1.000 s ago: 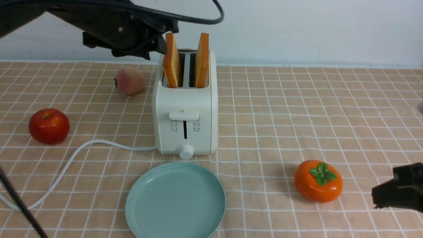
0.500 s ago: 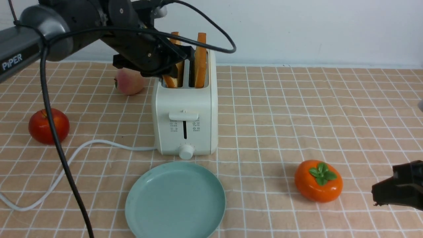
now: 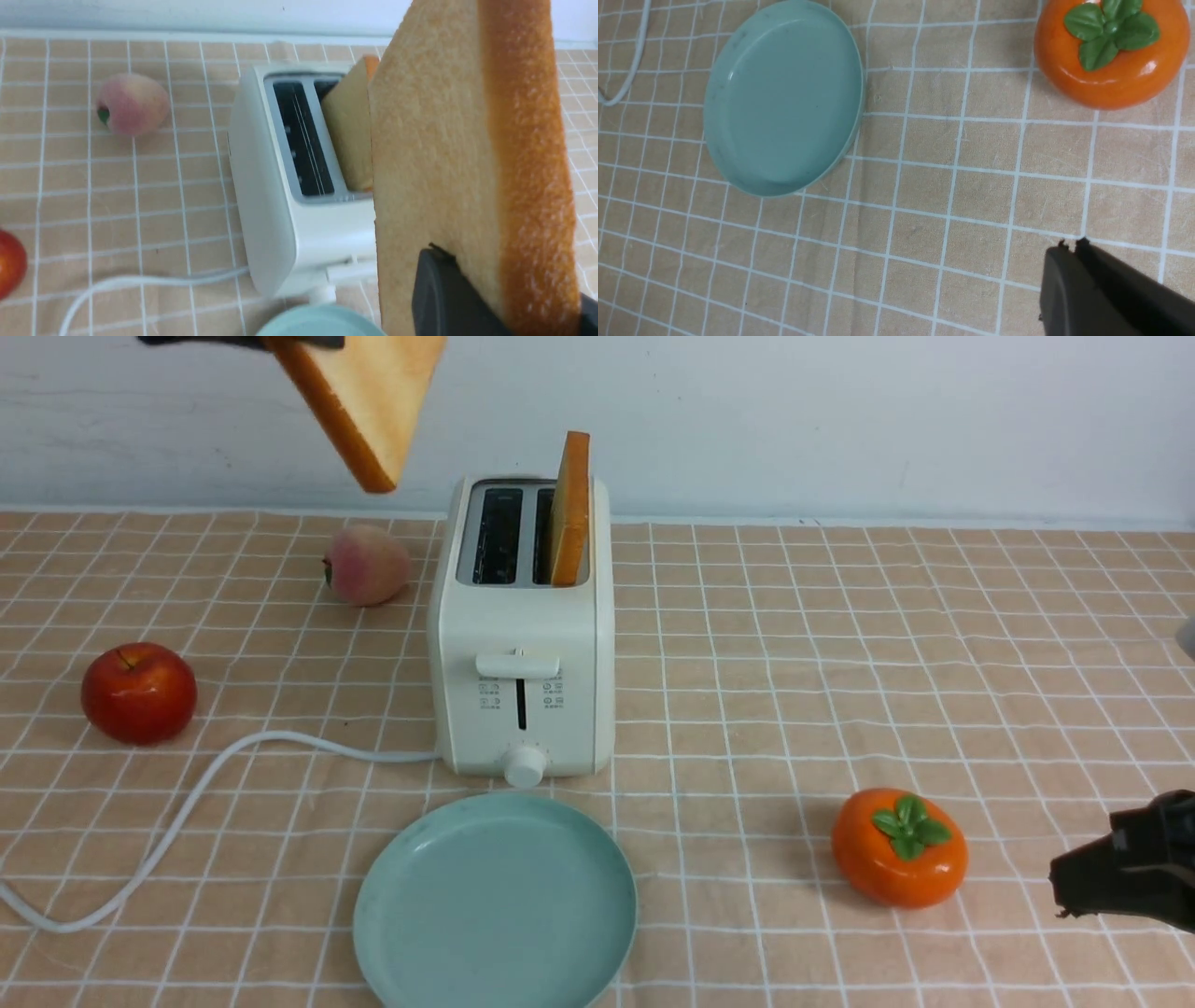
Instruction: Take toasted bread from bread machine on light coffee tablecloth place on plate.
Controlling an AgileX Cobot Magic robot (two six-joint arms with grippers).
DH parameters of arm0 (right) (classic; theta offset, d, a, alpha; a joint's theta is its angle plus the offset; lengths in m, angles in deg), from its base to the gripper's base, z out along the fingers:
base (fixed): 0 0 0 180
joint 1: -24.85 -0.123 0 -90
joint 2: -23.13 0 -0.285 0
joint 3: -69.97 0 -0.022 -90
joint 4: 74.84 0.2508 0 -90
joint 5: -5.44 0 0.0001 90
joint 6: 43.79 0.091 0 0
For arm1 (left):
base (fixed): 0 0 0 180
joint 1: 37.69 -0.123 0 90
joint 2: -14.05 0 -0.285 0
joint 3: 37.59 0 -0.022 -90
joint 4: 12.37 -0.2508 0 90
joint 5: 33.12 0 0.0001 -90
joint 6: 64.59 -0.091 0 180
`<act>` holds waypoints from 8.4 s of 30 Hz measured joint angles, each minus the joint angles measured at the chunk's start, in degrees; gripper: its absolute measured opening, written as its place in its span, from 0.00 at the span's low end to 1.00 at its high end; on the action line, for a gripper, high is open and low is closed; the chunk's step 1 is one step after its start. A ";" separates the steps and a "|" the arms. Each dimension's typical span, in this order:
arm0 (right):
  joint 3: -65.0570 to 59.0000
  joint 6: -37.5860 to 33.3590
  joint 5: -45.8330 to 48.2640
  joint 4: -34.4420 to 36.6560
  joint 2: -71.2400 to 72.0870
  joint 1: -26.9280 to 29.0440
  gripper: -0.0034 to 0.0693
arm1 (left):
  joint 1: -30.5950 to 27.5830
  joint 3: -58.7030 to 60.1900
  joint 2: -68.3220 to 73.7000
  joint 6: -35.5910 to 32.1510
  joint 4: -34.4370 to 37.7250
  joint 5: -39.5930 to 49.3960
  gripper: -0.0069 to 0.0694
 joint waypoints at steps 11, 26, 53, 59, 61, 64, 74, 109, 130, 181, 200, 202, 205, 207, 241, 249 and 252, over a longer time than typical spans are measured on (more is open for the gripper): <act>0.00 0.00 0.93 0.00 0.00 0.00 0.09 | 0.00 42.52 -6.65 -20.83 39.64 -22.40 0.22; 0.00 0.00 1.34 0.00 0.00 0.00 0.10 | 0.00 54.24 10.76 -60.76 86.09 -34.10 0.22; 12.49 0.00 1.71 1.63 -2.20 -0.15 0.12 | -4.60 54.24 -10.04 1.64 1.68 -11.43 0.22; 27.84 3.15 2.01 -1.78 -12.74 -6.51 0.12 | -4.66 54.24 -25.65 9.53 -6.76 -9.03 0.07; 32.41 5.95 2.07 -5.01 -16.52 -9.86 0.12 | -4.66 54.24 -30.52 9.71 -7.05 -8.74 0.07; 41.61 13.40 2.00 -12.76 -26.40 -16.36 0.17 | -4.66 54.42 -39.38 9.99 -7.08 -8.05 0.07; 77.55 19.55 2.00 -20.34 -59.33 -25.72 0.75 | -4.66 59.25 -56.97 10.42 -7.08 -0.69 0.07; 68.91 18.03 19.10 -19.86 -30.09 -25.70 0.19 | -4.66 59.38 -65.83 10.54 -8.22 2.37 0.07; 19.43 -23.59 -19.76 44.87 -42.53 -28.42 0.21 | -4.66 59.38 -65.83 10.54 -8.17 2.22 0.07; -23.82 24.32 -42.66 -33.77 50.77 -16.57 0.04 | -4.66 59.38 -65.83 12.71 -5.60 -13.00 0.07; -24.48 25.28 -43.81 -36.35 52.08 -16.57 0.07 | -4.66 59.38 -65.83 12.71 -5.55 -16.80 0.07; -24.48 25.28 -43.81 -36.35 52.08 -16.57 0.07 | -4.66 59.38 -65.83 12.71 -5.55 -16.80 0.07; -24.48 25.28 -43.81 -36.35 52.08 -16.57 0.08 | -4.66 59.38 -65.83 12.71 -5.55 -16.80 0.07; -24.48 25.28 -43.81 -36.35 52.08 -16.57 0.08 | -4.66 59.38 -65.83 12.71 -5.55 -16.80 0.07; -24.53 25.28 -43.46 -36.56 52.08 -16.54 0.13 | -15.50 94.21 -77.80 7.82 -8.56 -33.59 0.10; -24.53 25.28 -43.46 -36.56 52.08 -16.54 0.15 | -15.50 94.21 -77.80 7.82 -8.56 -33.59 0.11; -24.53 25.28 -43.46 -36.56 52.08 -16.54 0.15 | -15.50 94.21 -77.80 7.82 -8.56 -33.59 0.11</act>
